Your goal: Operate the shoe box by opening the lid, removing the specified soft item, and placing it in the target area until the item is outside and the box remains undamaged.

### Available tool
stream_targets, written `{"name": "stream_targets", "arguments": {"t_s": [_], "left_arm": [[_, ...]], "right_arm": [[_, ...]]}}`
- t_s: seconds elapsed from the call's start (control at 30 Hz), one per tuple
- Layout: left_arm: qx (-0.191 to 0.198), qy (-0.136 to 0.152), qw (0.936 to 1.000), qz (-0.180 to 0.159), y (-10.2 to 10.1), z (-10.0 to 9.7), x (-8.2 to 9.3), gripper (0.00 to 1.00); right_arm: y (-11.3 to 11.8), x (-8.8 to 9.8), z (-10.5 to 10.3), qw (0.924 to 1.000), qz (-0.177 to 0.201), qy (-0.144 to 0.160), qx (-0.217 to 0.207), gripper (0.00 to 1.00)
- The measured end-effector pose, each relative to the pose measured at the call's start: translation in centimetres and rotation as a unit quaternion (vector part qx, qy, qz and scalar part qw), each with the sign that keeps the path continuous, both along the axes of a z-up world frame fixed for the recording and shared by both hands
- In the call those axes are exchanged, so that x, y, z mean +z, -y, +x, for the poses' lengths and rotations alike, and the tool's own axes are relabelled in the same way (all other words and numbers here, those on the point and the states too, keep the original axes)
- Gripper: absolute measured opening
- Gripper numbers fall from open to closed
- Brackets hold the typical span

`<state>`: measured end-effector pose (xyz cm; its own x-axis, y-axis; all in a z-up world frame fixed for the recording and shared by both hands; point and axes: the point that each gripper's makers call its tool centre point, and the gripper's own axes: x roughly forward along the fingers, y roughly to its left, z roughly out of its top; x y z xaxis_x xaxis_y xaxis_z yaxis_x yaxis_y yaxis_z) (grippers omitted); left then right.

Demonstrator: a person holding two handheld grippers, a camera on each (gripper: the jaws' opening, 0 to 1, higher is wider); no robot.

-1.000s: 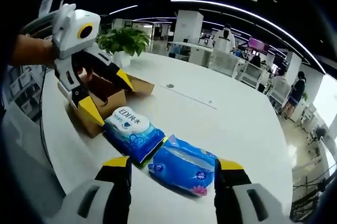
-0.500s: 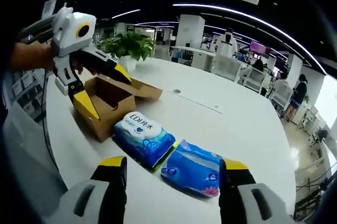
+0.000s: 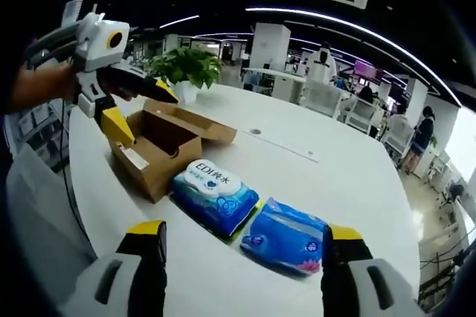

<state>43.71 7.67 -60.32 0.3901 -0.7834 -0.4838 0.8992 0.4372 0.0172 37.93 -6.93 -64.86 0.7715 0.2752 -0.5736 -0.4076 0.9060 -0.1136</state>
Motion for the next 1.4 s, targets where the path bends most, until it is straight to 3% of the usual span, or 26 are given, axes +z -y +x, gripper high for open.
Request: {"name": "stream_targets", "arguments": {"t_s": [0.37, 0.7, 1.4], "left_arm": [[0.031, 0.013, 0.9993, -0.019, -3.1, -1.1, 1.1, 0.88], [0.056, 0.022, 0.9976, -0.035, -5.8, -2.8, 2.1, 0.99], [0.131, 0.038, 0.9891, -0.056, -13.6, -4.8, 3.4, 0.99]], "right_arm": [[-1.9, 0.9, -0.9, 0.9998, 0.008, 0.018, 0.003, 0.97], [-3.2, 0.8, -2.1, 0.9995, 0.026, 0.018, -0.002, 0.98], [-6.7, 1.5, -1.8, 0.9988, 0.023, 0.016, 0.042, 0.97]]}}
